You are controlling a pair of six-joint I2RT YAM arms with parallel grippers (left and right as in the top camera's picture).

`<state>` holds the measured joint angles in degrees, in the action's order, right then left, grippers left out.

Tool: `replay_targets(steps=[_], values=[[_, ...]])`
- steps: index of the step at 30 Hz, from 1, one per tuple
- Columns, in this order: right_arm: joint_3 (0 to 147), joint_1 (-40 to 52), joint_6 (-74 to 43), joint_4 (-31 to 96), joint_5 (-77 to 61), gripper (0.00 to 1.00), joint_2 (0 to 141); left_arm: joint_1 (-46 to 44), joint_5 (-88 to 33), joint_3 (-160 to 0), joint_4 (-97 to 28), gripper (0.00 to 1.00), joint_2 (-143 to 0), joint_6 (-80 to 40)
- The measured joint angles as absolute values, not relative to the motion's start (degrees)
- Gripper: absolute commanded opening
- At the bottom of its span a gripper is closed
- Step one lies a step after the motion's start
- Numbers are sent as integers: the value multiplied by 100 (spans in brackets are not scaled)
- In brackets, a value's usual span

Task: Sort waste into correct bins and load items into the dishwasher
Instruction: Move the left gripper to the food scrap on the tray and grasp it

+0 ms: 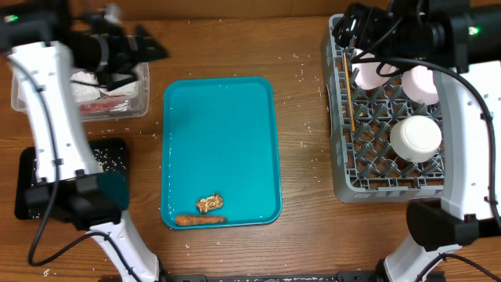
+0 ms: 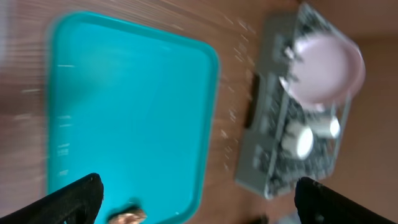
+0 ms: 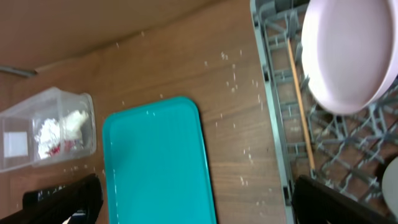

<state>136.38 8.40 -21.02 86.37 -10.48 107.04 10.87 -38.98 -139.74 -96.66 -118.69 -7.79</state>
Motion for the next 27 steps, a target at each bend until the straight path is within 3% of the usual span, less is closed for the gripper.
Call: replay_targets(steps=[5,11,19,27], values=[[13605,838,-2097,8864,-1168,100,10785,3,-4014,-13974,-9666,100,-11869,-685],[13605,840,-2095,9021,-1155,100,10785,-895,-3057,-13950,-9662,100,-11799,-1216],[13605,838,-2099,9249,-523,100,10785,-963,-1278,-13340,-9640,100,-9896,-1970],[13605,838,-2097,9251,-346,100,10785,-1017,-893,-11292,-9706,100,-7734,-2508]])
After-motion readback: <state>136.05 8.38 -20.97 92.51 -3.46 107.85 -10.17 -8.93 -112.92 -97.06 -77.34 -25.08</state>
